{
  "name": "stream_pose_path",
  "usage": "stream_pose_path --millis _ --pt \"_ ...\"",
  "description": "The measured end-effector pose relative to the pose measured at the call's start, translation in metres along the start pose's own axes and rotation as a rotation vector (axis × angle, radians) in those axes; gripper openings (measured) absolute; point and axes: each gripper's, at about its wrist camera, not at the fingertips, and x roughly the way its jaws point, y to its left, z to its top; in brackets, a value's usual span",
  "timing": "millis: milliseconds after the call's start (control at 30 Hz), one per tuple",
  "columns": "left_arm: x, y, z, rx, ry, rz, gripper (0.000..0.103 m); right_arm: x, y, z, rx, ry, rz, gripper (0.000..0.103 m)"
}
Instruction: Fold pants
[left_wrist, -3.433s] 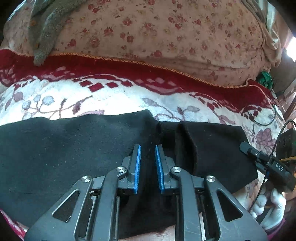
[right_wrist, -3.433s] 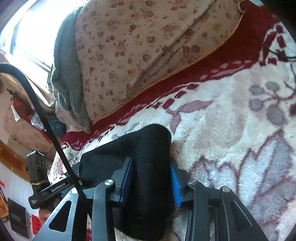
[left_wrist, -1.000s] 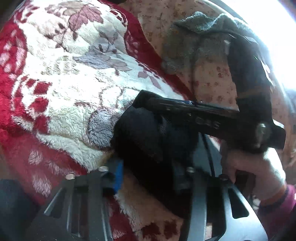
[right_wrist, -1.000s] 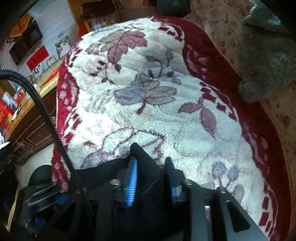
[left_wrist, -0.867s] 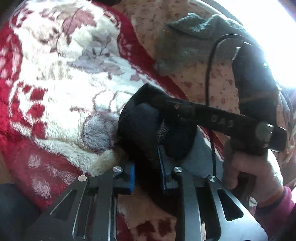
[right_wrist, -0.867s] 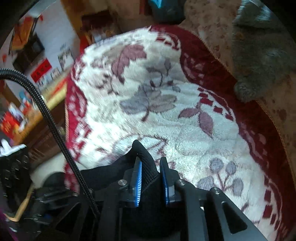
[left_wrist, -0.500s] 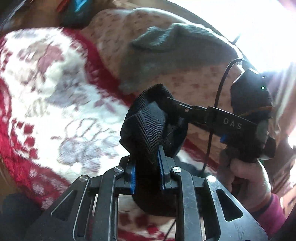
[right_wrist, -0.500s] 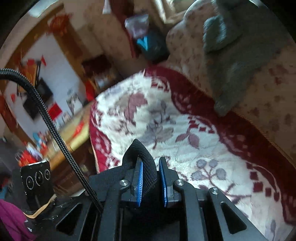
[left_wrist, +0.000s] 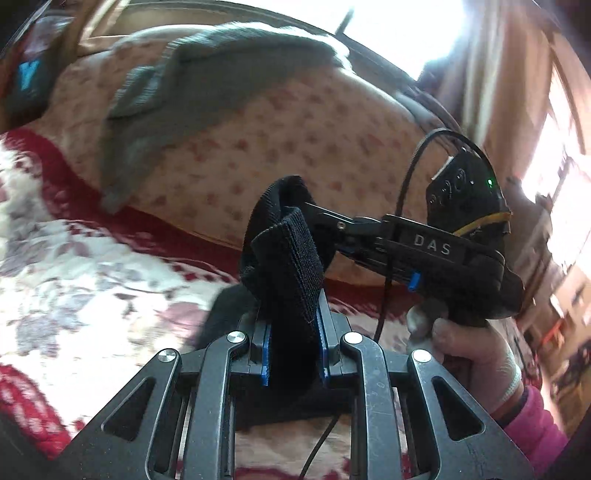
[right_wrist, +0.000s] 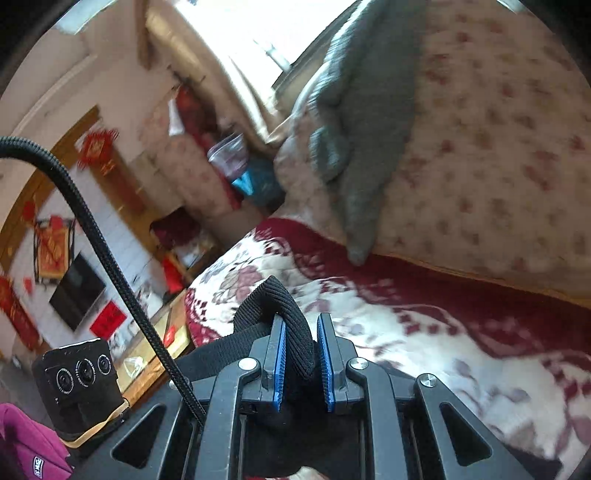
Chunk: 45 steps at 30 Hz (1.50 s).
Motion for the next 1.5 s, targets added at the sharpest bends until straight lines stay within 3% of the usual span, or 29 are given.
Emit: stream_pose_path --millis 200,400,467,600,667,733,833,967,1100,1300,1367,1400,1500 --pt "0.055 -0.059 -0.028 0.102 0.119 -0.016 0.018 -0.054 -0.061 -0.033 0.124 -0.061 -0.067 0.015" --pt "0.103 -0.079 -0.055 0.126 0.217 -0.029 0.018 -0.082 -0.122 -0.074 0.265 -0.086 -0.133 0.015" --pt "0.113 -0.080 -0.058 0.115 0.256 -0.066 0.019 -0.091 -0.139 -0.088 0.326 -0.097 -0.172 0.016" --pt "0.109 -0.077 -0.054 0.099 0.310 -0.149 0.028 -0.113 -0.154 -0.106 0.429 -0.118 -0.198 0.027" --pt "0.098 -0.076 -0.053 0.088 0.312 -0.198 0.042 -0.121 -0.154 -0.109 0.456 -0.126 -0.201 0.033" --pt "0.084 -0.074 -0.051 0.081 0.306 -0.248 0.043 -0.131 -0.153 -0.113 0.486 -0.134 -0.204 0.039" --pt "0.068 -0.071 -0.044 0.102 0.298 -0.289 0.047 -0.142 -0.150 -0.118 0.525 -0.152 -0.190 0.040" --pt "0.050 -0.055 -0.037 0.112 0.264 -0.258 0.047 -0.149 -0.135 -0.124 0.530 -0.157 -0.166 0.051" --pt "0.047 -0.026 -0.037 0.137 0.256 -0.114 0.047 -0.144 -0.112 -0.126 0.453 -0.091 -0.215 0.052" --pt "0.064 0.004 -0.046 0.071 0.305 -0.026 0.047 -0.111 -0.106 -0.126 0.389 0.004 -0.264 0.052" --pt "0.068 0.001 -0.050 0.067 0.313 -0.031 0.047 -0.099 -0.111 -0.127 0.397 0.017 -0.237 0.040" --pt "0.069 -0.002 -0.052 0.074 0.311 -0.035 0.047 -0.093 -0.113 -0.127 0.391 0.015 -0.222 0.029" --pt "0.075 -0.014 -0.053 0.101 0.312 -0.032 0.047 -0.086 -0.108 -0.123 0.307 0.026 -0.260 0.020"
